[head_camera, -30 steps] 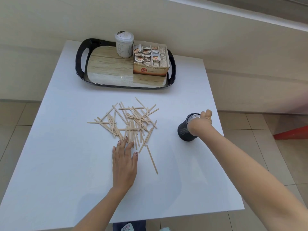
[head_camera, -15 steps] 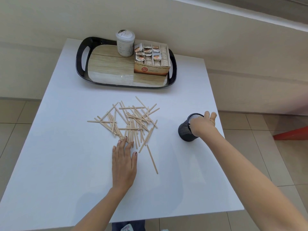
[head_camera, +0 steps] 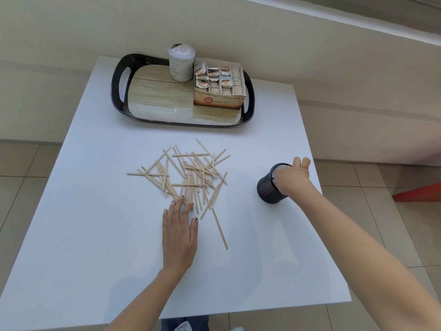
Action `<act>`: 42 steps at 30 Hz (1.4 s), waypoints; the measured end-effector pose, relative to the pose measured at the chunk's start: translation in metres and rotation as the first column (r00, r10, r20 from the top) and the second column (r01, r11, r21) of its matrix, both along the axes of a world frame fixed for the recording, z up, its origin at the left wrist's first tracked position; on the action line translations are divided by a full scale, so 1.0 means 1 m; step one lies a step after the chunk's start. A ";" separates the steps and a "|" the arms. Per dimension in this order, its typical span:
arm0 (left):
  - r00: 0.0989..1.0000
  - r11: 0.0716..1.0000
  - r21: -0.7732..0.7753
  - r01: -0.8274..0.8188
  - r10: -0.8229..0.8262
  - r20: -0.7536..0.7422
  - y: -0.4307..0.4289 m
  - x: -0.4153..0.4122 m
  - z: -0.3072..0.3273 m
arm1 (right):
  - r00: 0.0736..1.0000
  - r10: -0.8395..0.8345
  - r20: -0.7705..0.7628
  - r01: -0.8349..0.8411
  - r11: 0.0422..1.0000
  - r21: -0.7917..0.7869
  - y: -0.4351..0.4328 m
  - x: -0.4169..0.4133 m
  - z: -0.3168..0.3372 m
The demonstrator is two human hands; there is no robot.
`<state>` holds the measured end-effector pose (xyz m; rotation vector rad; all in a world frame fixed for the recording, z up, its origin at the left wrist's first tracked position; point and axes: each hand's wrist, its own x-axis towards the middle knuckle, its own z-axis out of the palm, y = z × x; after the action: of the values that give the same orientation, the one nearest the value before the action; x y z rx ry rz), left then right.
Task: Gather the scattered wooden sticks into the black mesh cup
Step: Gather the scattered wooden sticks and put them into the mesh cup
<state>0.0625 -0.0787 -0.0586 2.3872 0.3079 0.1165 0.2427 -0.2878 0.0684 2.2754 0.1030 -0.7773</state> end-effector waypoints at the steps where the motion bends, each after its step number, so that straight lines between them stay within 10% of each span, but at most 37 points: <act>1: 1.000 1.000 0.002 -0.001 0.001 0.001 0.000 0.000 0.000 | 1.000 0.024 -0.001 -0.024 1.000 -0.006 -0.001 -0.001 0.001; 16: 1.000 0.998 -0.056 -0.009 0.010 0.025 0.000 -0.001 0.002 | 0.994 0.010 0.112 -0.026 0.990 0.140 -0.004 -0.014 0.015; 23: 0.989 0.941 -0.320 -0.109 0.136 0.063 0.004 0.001 0.007 | 0.778 -0.198 0.596 -0.170 0.847 0.503 0.024 -0.058 0.016; 29: 0.949 0.873 -0.402 -0.275 0.313 0.029 0.011 0.007 0.021 | 0.852 -0.461 0.248 -0.026 0.435 0.900 0.071 -0.106 -0.033; 42: 0.775 0.649 -0.431 -0.627 0.571 -0.269 0.042 0.031 0.038 | 0.866 -0.492 0.096 0.250 0.591 0.767 0.093 -0.140 -0.069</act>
<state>0.0935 -0.0364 -0.0208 1.6849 1.0576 0.1857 0.1027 -0.1947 -0.0010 3.2572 -0.2831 -0.6420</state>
